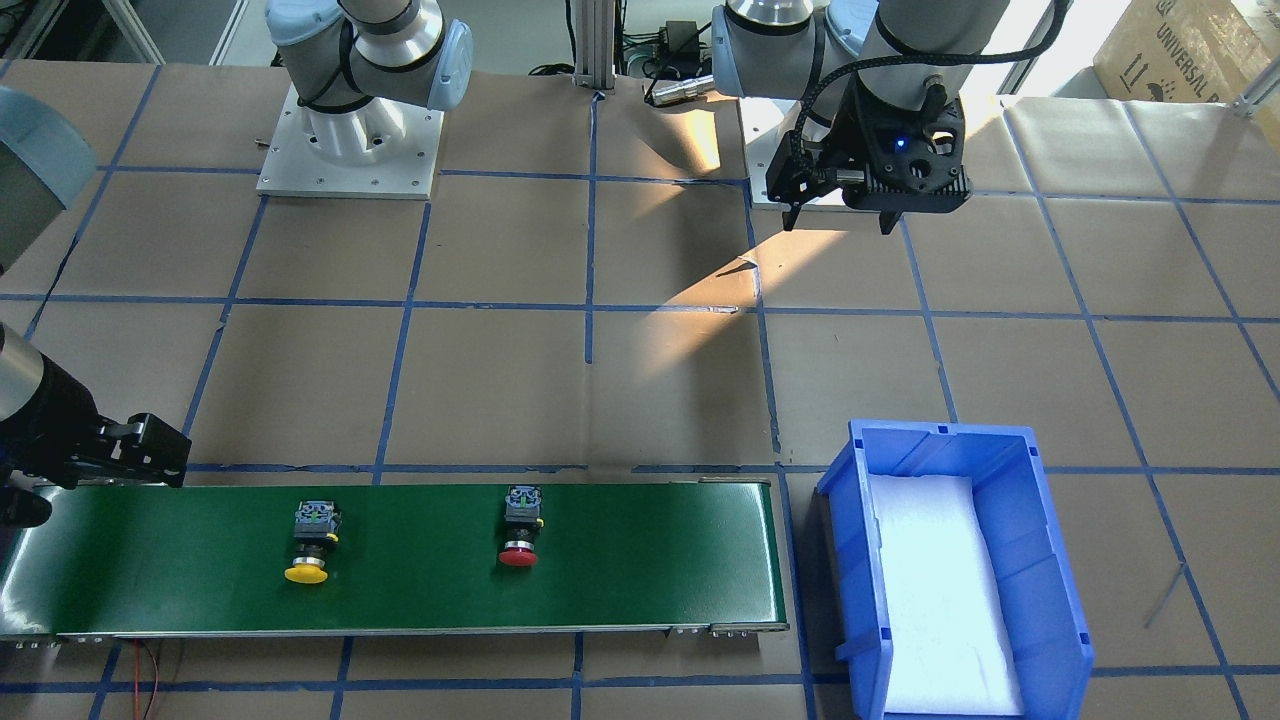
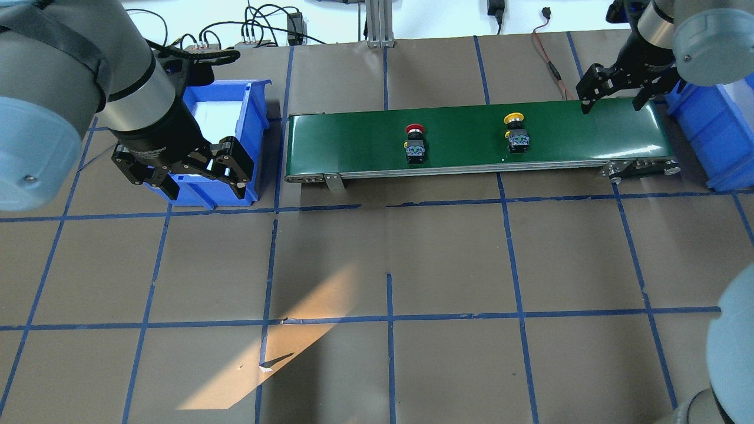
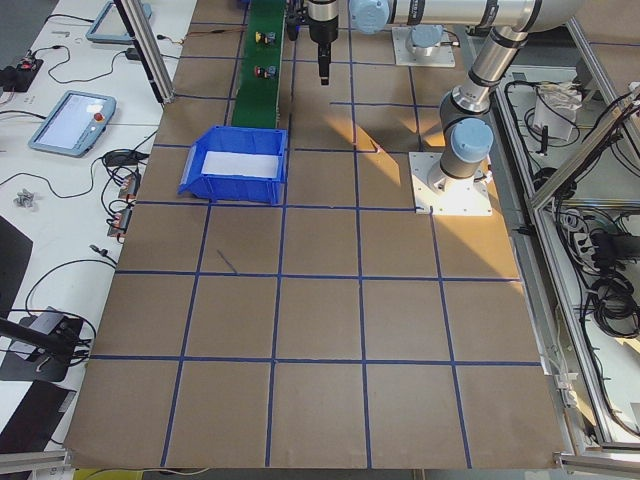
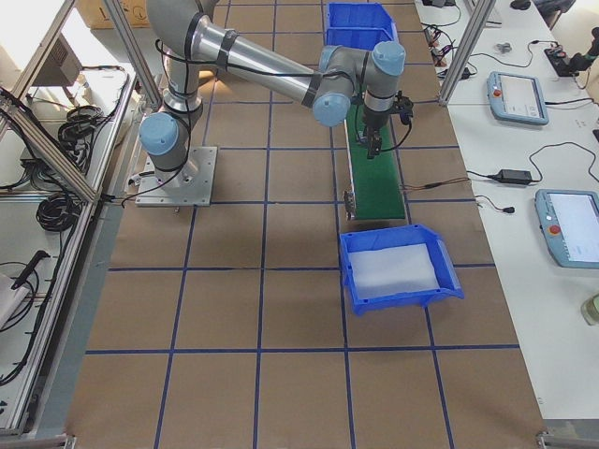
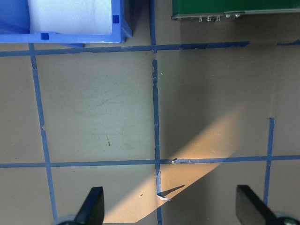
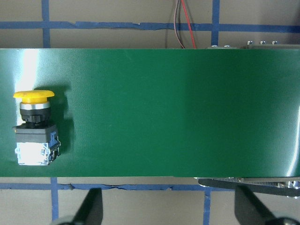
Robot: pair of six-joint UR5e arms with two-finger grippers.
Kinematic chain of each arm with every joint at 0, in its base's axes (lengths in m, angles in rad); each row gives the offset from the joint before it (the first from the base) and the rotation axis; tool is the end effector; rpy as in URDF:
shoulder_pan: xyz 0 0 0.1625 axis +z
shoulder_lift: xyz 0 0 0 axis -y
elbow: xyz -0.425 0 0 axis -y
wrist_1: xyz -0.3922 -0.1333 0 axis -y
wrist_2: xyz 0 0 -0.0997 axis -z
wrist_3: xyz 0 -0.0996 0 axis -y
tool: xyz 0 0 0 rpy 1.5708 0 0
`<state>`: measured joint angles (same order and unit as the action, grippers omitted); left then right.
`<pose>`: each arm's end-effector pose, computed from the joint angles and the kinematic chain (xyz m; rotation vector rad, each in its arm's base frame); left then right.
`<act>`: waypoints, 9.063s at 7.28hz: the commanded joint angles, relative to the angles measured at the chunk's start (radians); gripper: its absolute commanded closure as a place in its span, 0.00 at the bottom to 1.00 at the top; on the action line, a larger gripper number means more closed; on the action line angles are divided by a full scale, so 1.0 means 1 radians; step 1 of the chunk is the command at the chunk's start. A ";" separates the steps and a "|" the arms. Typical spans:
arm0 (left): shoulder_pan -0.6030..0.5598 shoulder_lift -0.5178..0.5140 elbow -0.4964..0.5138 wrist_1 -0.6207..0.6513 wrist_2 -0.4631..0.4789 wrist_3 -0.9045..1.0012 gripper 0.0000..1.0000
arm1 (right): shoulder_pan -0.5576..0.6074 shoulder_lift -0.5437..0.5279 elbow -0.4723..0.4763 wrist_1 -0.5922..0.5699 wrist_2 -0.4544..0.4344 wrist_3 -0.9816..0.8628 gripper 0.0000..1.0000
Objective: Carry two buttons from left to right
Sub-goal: 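Move the right gripper along the conveyor toward the approaching yellow button, then lower the right gripper and grasp the yellow button on the belt, then carry the yellow button into the far blue bin and release it, then bring the right gripper back over the conveyor above the red button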
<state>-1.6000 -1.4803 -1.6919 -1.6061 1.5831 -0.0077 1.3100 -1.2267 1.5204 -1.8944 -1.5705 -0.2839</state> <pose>-0.1451 -0.4425 0.4678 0.0342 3.1262 0.1027 -0.0314 -0.6348 0.3525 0.0362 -3.1333 0.0453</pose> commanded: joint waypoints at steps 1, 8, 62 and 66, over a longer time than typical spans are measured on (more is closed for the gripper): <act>0.000 0.000 0.000 0.000 0.000 0.000 0.00 | 0.000 0.003 0.000 -0.005 0.001 0.002 0.00; 0.000 -0.002 0.000 0.000 0.000 0.000 0.00 | 0.070 0.091 -0.003 -0.136 0.004 0.116 0.00; 0.000 0.000 -0.014 0.005 0.000 0.000 0.00 | 0.051 0.104 -0.046 -0.028 -0.014 0.046 0.00; 0.000 0.000 -0.014 0.006 0.000 0.000 0.00 | 0.051 0.105 -0.045 -0.026 -0.019 0.046 0.00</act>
<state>-1.5999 -1.4803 -1.7058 -1.6001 1.5831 -0.0077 1.3609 -1.1215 1.4751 -1.9206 -1.5874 -0.2377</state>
